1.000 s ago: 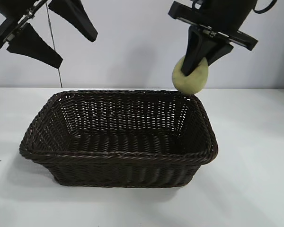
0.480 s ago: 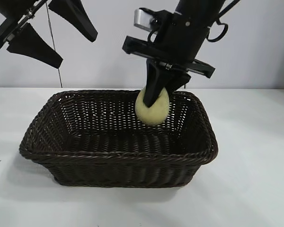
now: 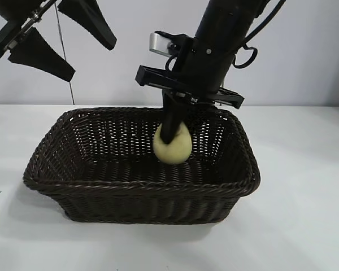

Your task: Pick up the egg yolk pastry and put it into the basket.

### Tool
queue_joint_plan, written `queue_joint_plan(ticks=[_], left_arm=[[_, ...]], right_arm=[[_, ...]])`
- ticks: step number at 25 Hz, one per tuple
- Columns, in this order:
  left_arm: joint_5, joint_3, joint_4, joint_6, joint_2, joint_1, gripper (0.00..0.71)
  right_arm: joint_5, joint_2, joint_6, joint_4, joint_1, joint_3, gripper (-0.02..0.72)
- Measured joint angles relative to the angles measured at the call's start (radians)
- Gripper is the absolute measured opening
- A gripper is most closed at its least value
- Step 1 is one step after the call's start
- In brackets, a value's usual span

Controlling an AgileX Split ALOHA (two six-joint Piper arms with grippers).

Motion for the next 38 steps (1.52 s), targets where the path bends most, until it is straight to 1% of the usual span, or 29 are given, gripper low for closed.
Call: queue_joint_plan(ticks=[2,3,6,11,16,20,25,33,38], left_arm=[[0.0,0.0,0.0,0.0,0.0,0.0,0.567],[0.0,0.0,0.0,0.0,0.0,0.0,0.567],[0.0,0.0,0.0,0.0,0.0,0.0,0.567],[0.0,0.0,0.0,0.0,0.0,0.0,0.567],[0.0,0.0,0.0,0.0,0.0,0.0,0.567],[0.0,0.0,0.0,0.0,0.0,0.0,0.567],[0.0,0.0,0.001,0.0,0.0,0.0,0.567],[0.0,0.0,0.001,0.0,0.0,0.0,0.567],[0.0,0.0,0.002,0.0,0.0,0.0,0.567]], right_arm=[[0.0,0.0,0.0,0.0,0.0,0.0,0.368],[0.001,0.0,0.0,0.0,0.0,0.0,0.393],[0.003,-0.005,0.0,0.0,0.0,0.0,0.419],[0.006,-0.057,0.014,-0.001,-0.006,0.0,0.423],[0.02,-0.135,0.023,0.0,-0.065,0.0,0.423],[0.048,-0.18,0.023,-0.002,-0.127,0.0,0.423],[0.111,-0.211,0.004,-0.004,-0.181,0.0,0.423],[0.129,-0.254,0.0,-0.032,-0.249,0.0,0.423],[0.132,-0.255,0.0,-0.05,-0.264,0.0,0.423]])
